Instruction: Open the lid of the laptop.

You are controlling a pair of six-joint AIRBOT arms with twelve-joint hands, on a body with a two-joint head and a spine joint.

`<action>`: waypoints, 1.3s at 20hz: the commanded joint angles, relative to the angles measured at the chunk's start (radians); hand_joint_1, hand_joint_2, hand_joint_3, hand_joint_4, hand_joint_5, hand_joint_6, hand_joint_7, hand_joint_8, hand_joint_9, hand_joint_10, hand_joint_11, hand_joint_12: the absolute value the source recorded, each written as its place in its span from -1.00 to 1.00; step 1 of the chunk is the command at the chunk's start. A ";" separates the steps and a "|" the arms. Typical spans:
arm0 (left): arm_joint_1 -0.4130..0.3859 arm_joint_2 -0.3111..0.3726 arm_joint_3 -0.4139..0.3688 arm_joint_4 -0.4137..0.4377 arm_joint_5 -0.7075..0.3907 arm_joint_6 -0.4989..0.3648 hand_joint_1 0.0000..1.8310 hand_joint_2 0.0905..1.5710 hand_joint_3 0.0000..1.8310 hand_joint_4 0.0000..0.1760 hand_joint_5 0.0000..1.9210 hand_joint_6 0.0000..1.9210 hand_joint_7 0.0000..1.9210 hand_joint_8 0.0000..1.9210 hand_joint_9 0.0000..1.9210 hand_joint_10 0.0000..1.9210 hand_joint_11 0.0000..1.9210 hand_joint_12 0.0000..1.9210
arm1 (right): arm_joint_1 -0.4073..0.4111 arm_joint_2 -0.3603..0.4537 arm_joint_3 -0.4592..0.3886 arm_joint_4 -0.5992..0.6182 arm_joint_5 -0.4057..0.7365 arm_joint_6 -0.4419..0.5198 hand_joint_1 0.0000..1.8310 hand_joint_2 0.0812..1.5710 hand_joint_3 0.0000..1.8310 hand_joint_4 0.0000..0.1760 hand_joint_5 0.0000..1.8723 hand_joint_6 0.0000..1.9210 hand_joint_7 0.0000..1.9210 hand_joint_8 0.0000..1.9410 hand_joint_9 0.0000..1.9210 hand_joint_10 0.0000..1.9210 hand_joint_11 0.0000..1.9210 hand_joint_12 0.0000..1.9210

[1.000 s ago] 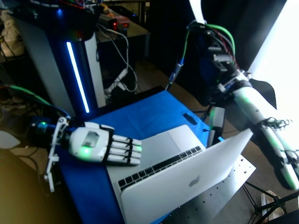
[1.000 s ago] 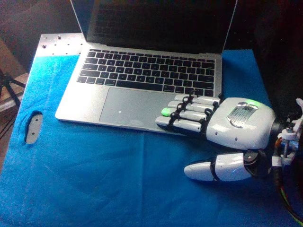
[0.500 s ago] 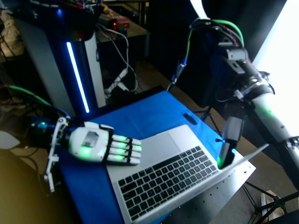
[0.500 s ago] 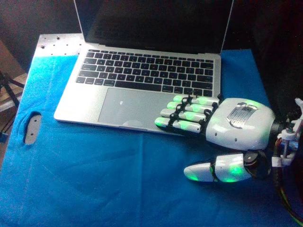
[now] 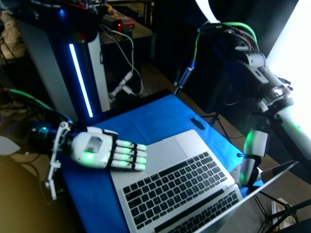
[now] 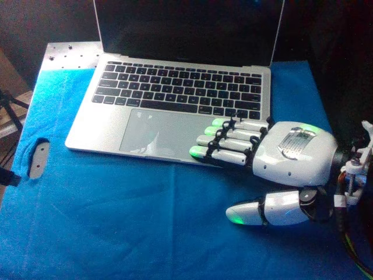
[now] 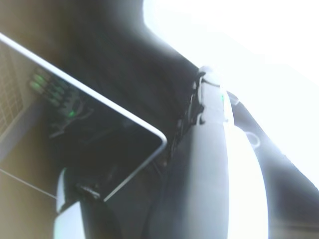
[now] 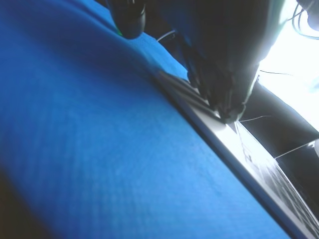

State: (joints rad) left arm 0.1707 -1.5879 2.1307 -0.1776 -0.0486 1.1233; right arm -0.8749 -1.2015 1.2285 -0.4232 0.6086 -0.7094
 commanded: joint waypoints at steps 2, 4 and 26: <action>0.002 0.049 -0.056 0.003 -0.164 0.010 -0.17 0.27 -1.00 1.00 -1.00 -1.00 -1.00 -1.00 -1.00 -1.00 -1.00 -1.00 | 0.006 -0.008 -0.005 -0.016 0.051 0.014 -1.00 0.62 -1.00 -1.00 -1.00 -1.00 -1.00 -1.00 -1.00 -1.00 -1.00 -1.00; 0.021 0.117 -0.167 -0.011 -0.249 0.010 -0.13 0.25 -1.00 1.00 -1.00 -1.00 -1.00 -1.00 -1.00 -1.00 -1.00 -1.00 | 0.006 -0.004 -0.011 0.007 0.062 0.014 -1.00 0.61 -1.00 -1.00 -1.00 -1.00 -1.00 -1.00 -1.00 -1.00 -1.00 -1.00; 0.857 0.622 -0.968 -0.046 -1.446 -0.521 -0.47 0.10 -1.00 -0.32 -0.98 -1.00 -0.93 -0.98 -0.93 -1.00 -1.00 -0.71 | -0.247 0.310 -0.200 0.583 0.996 0.014 -0.63 0.37 -1.00 0.15 -1.00 -1.00 -1.00 -1.00 -0.97 -1.00 -0.94 -0.99</action>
State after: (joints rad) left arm 1.0569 -0.9665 1.1557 -0.2131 -1.3193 0.6033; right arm -1.1393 -0.8886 1.0264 0.1745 1.4441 -0.7029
